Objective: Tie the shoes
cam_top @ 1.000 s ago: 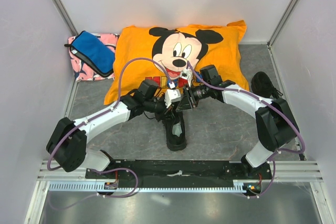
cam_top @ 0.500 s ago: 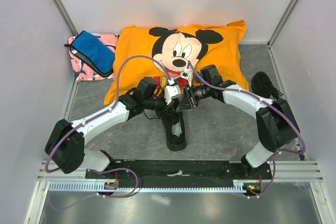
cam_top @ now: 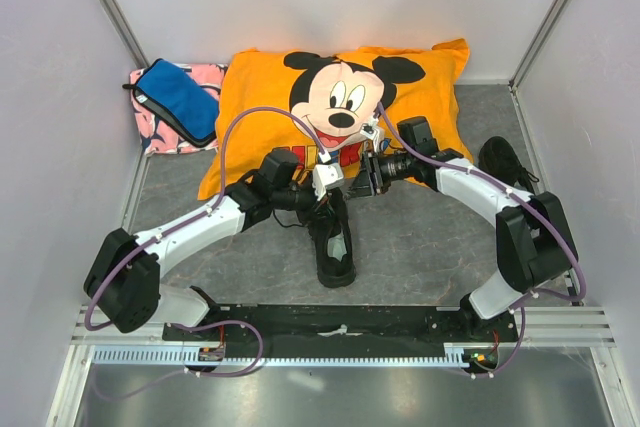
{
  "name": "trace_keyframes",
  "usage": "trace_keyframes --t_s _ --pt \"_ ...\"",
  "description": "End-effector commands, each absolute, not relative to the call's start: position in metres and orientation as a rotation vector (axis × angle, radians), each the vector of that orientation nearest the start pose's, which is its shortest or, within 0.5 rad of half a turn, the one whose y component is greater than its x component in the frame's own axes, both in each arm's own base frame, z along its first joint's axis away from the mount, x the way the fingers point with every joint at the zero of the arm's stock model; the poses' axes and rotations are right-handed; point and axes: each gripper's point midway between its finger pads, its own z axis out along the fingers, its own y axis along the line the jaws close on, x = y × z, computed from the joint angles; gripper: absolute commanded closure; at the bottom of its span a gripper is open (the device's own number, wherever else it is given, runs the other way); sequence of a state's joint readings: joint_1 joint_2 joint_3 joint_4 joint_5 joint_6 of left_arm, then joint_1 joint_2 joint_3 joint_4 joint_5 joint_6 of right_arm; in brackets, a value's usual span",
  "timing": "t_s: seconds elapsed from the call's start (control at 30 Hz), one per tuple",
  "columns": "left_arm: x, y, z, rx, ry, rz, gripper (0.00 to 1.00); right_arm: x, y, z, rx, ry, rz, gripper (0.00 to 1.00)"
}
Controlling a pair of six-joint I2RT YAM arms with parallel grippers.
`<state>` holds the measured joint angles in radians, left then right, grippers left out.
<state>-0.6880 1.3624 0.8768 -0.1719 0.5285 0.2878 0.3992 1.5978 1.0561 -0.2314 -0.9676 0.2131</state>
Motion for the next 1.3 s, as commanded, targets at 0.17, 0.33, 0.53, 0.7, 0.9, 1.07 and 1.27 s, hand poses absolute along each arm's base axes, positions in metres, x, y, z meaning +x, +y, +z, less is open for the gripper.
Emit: trace_keyframes --t_s 0.17,0.33,0.53,0.7,0.9,1.07,1.27 --pt "0.233 -0.305 0.151 1.29 1.765 -0.846 0.99 0.272 0.297 0.169 -0.625 2.237 1.521 0.57" --pt "0.232 -0.305 0.152 1.295 1.756 -0.846 0.98 0.275 0.299 0.164 -0.601 2.25 1.511 0.62" --pt "0.232 -0.306 0.153 1.294 1.75 -0.843 0.99 0.271 0.299 0.148 -0.594 2.292 1.475 0.64" --pt "0.232 -0.306 0.152 1.298 1.749 -0.838 0.98 0.268 0.296 0.143 -0.584 2.306 1.441 0.63" --pt "0.234 -0.307 0.151 1.296 1.748 -0.835 0.98 0.262 0.294 0.142 -0.579 2.314 1.448 0.62" --pt "0.235 -0.309 0.151 1.295 1.746 -0.837 0.98 0.258 0.297 0.146 -0.585 2.306 1.486 0.69" --pt "0.237 -0.308 0.151 1.299 1.742 -0.826 0.98 0.259 0.299 0.153 -0.577 2.299 1.509 0.64"
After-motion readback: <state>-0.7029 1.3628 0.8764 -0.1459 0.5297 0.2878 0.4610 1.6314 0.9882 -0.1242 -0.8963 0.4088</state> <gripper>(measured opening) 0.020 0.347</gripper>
